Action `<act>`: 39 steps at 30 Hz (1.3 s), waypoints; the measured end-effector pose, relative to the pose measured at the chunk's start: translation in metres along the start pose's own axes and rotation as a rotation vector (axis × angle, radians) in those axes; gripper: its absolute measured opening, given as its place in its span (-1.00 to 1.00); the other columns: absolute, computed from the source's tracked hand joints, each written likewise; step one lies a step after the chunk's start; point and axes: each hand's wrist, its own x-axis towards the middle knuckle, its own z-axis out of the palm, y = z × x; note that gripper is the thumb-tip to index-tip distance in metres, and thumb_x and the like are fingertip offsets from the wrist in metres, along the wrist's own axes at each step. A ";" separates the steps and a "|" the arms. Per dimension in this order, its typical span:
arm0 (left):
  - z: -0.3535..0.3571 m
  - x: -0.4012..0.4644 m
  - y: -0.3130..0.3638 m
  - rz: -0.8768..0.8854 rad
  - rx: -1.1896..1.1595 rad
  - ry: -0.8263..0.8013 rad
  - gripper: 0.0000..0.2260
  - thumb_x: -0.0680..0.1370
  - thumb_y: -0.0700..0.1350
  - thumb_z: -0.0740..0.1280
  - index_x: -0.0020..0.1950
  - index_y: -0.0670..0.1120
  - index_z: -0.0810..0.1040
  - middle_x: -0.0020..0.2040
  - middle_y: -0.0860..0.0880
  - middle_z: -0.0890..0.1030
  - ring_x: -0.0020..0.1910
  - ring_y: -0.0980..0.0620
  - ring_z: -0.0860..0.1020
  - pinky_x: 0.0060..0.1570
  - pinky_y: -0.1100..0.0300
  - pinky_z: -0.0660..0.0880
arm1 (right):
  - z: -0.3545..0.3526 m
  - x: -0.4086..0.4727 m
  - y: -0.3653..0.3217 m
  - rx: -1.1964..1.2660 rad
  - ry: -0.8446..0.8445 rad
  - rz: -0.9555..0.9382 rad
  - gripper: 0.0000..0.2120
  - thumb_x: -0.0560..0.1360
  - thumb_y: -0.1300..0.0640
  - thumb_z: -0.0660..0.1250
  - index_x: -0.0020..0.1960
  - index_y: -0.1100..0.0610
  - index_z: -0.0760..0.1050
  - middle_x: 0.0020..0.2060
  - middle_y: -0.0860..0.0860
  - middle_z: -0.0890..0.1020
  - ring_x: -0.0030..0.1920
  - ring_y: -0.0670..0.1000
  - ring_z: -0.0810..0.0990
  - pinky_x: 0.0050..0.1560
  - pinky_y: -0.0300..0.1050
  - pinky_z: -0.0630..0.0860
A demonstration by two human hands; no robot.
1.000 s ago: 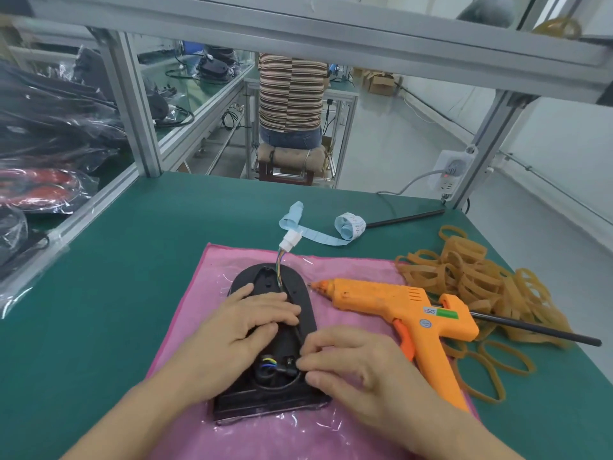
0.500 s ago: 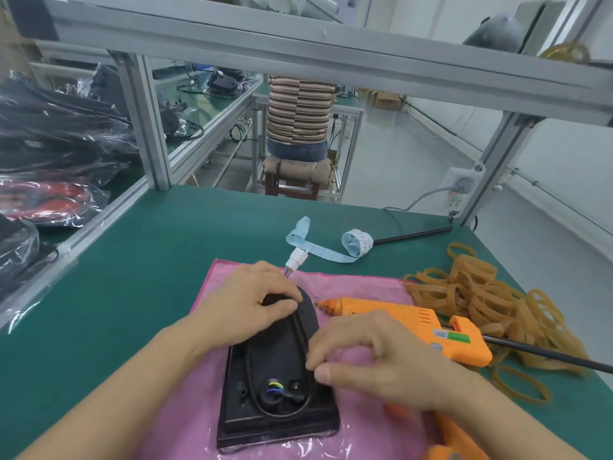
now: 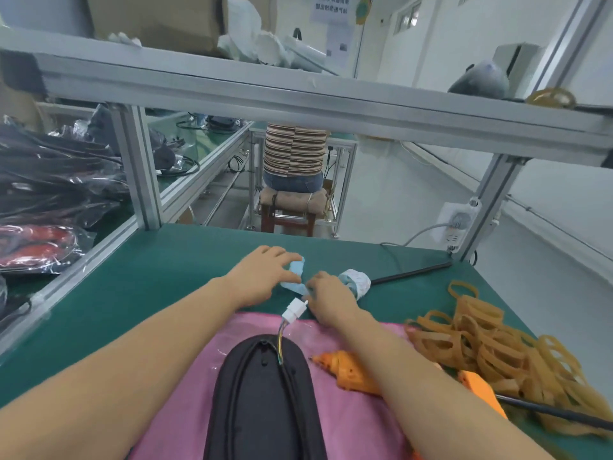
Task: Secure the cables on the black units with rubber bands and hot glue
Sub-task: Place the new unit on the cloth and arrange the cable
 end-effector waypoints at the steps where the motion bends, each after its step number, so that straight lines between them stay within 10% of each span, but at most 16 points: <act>1: 0.005 0.006 -0.001 0.038 0.051 -0.016 -0.37 0.49 -0.31 0.22 0.47 0.19 0.31 0.58 0.02 0.08 0.48 -0.03 0.16 0.39 0.08 0.11 | 0.002 0.000 0.003 -0.001 0.002 -0.015 -0.73 0.58 0.12 0.20 0.20 0.21 0.52 0.20 0.15 0.49 0.22 0.15 0.46 0.12 -0.02 0.41; 8: 0.008 0.029 -0.010 0.029 0.018 -0.003 -0.79 0.58 -0.08 0.23 0.14 0.04 0.61 0.28 0.07 0.50 0.27 0.02 0.41 0.23 0.16 0.26 | -0.007 -0.016 0.030 -0.071 0.047 -0.082 -0.76 0.62 0.13 0.13 0.15 0.15 0.54 0.12 0.11 0.53 0.14 0.14 0.51 0.08 -0.02 0.45; 13: -0.012 0.017 0.002 -0.203 -0.826 -0.055 -0.94 0.45 -0.23 0.40 -0.16 -0.23 0.62 -0.28 -0.08 0.57 -0.27 0.02 0.47 -0.14 0.14 0.41 | -0.017 -0.031 0.032 0.480 0.190 -0.080 -0.82 0.58 0.12 0.24 0.10 0.12 0.58 -0.01 -0.02 0.62 0.02 0.00 0.55 0.09 -0.09 0.45; 21: -0.037 -0.003 0.033 -0.209 -1.578 0.021 -0.96 0.49 -0.21 0.43 -0.08 -0.13 0.67 -0.21 -0.05 0.63 -0.24 0.07 0.52 -0.18 0.24 0.42 | -0.048 -0.053 0.038 0.891 0.177 -0.083 -0.83 0.57 0.26 0.28 -0.06 0.06 0.61 -0.21 -0.02 0.66 -0.21 -0.08 0.57 -0.04 -0.11 0.55; 27: -0.046 -0.006 0.046 -0.295 -1.641 -0.005 -0.90 0.53 -0.27 0.35 -0.13 -0.17 0.65 -0.25 -0.07 0.61 -0.26 0.06 0.50 -0.20 0.23 0.42 | -0.061 -0.074 0.039 0.853 0.168 -0.155 -0.80 0.52 0.29 0.35 0.10 0.07 0.56 -0.06 -0.02 0.64 -0.05 -0.09 0.59 0.06 -0.22 0.55; 32: -0.052 -0.006 0.055 -0.387 -1.903 0.010 -0.84 0.55 -0.37 0.26 -0.13 -0.22 0.61 -0.29 -0.09 0.66 -0.35 0.07 0.60 -0.33 0.30 0.49 | -0.060 -0.091 0.034 0.565 0.631 -0.009 -0.93 0.45 0.18 0.42 -0.06 0.09 0.62 -0.10 -0.07 0.59 -0.09 -0.12 0.51 0.01 -0.19 0.42; 39: -0.058 -0.010 0.074 -0.356 -1.891 0.052 -0.80 0.49 -0.45 0.29 -0.16 -0.17 0.58 -0.33 -0.07 0.63 -0.41 0.11 0.57 -0.43 0.37 0.45 | -0.042 -0.110 0.015 0.868 0.498 0.089 -0.88 0.42 0.14 0.49 -0.08 -0.02 0.60 -0.27 -0.18 0.61 -0.24 -0.23 0.54 -0.17 -0.42 0.43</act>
